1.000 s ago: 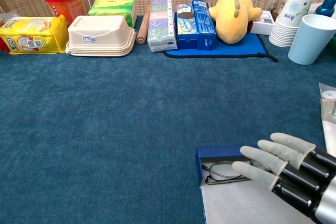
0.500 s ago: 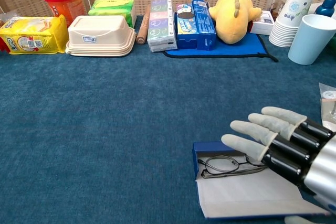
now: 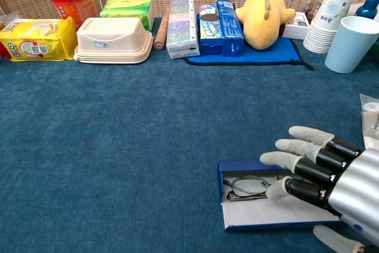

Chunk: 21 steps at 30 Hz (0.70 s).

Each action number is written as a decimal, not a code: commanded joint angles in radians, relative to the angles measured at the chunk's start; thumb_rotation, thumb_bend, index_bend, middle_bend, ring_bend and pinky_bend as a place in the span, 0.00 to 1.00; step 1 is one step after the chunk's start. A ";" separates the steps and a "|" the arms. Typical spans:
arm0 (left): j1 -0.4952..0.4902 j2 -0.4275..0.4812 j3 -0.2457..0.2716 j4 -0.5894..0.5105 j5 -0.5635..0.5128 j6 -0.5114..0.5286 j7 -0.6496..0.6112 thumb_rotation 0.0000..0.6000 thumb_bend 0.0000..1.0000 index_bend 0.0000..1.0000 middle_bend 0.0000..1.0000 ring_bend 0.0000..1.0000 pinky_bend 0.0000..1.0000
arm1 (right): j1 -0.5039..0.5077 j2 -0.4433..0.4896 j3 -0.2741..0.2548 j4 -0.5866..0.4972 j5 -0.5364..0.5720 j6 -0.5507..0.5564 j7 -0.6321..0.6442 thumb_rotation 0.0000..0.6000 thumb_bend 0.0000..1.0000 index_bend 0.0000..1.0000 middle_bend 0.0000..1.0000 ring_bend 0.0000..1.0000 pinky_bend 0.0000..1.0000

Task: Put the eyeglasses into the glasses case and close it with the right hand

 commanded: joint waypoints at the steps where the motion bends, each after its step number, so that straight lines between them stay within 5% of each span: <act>1: 0.000 -0.001 0.000 0.003 0.001 -0.001 0.002 1.00 0.28 0.00 0.01 0.00 0.00 | 0.004 0.006 0.001 -0.010 0.011 -0.018 -0.015 1.00 0.34 0.32 0.16 0.12 0.09; 21: 0.005 -0.007 -0.004 0.018 -0.002 0.006 -0.006 1.00 0.28 0.00 0.01 0.00 0.00 | 0.018 -0.003 0.004 -0.043 0.031 -0.062 -0.040 1.00 0.28 0.51 0.24 0.17 0.12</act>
